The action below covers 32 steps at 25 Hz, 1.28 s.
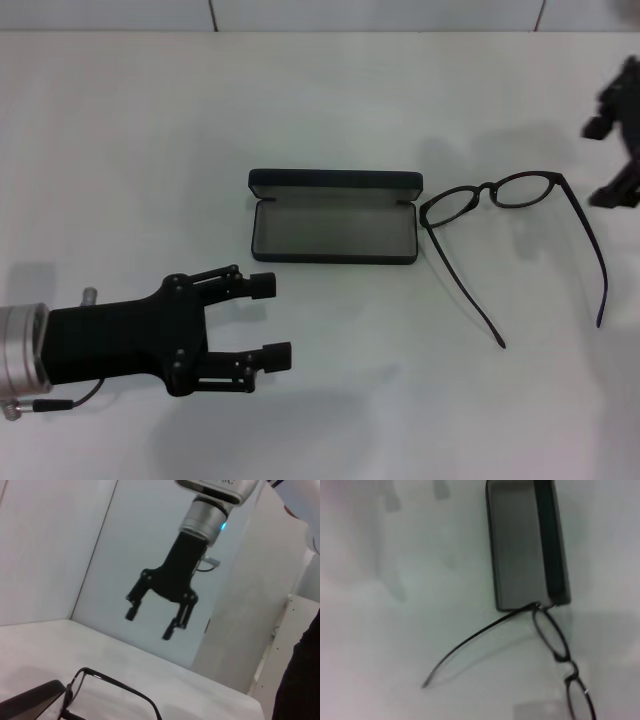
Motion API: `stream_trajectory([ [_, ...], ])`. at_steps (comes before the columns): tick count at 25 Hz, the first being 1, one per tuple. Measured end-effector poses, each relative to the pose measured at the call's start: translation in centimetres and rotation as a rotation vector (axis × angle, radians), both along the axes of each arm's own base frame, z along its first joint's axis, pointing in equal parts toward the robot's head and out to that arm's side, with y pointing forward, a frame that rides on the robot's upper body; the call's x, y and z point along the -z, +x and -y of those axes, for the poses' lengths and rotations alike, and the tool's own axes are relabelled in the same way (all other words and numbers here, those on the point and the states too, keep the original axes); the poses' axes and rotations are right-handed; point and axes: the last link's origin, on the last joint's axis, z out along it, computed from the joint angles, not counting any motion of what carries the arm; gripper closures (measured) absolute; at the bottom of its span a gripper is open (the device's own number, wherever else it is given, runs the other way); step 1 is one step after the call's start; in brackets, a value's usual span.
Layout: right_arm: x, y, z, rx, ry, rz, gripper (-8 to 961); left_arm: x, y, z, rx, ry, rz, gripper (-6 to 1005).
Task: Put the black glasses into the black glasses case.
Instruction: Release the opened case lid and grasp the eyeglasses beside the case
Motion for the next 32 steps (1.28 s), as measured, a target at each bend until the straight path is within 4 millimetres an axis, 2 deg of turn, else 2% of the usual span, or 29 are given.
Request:
stream_trajectory([
  [4, 3.6, 0.3, -0.6, -0.099, -0.017, 0.033, 187, 0.2, -0.1, 0.1, -0.009, -0.006, -0.001, 124],
  [7, 5.7, 1.2, -1.2, -0.13, -0.023, 0.059, 191, 0.3, -0.1, 0.0, -0.015, -0.003, -0.005, 128],
  [11, 7.6, 2.4, -2.1, -0.161, -0.013, 0.059, 208, 0.5, -0.2, 0.0, -0.023, -0.005, -0.004, 133],
  [17, 9.2, 3.5, -2.8, -0.183, -0.016, 0.0, 234, 0.7, 0.0, -0.1, -0.028, -0.007, 0.003, 140],
  [22, 9.9, 4.2, -3.5, -0.206, 0.002, -0.033, 399, 1.1, 0.3, -0.4, -0.038, -0.01, 0.004, 146],
  [32, 10.9, 5.1, -3.9, -0.215, -0.011, -0.036, 405, 1.5, 0.4, -0.6, -0.054, -0.011, 0.009, 159],
])
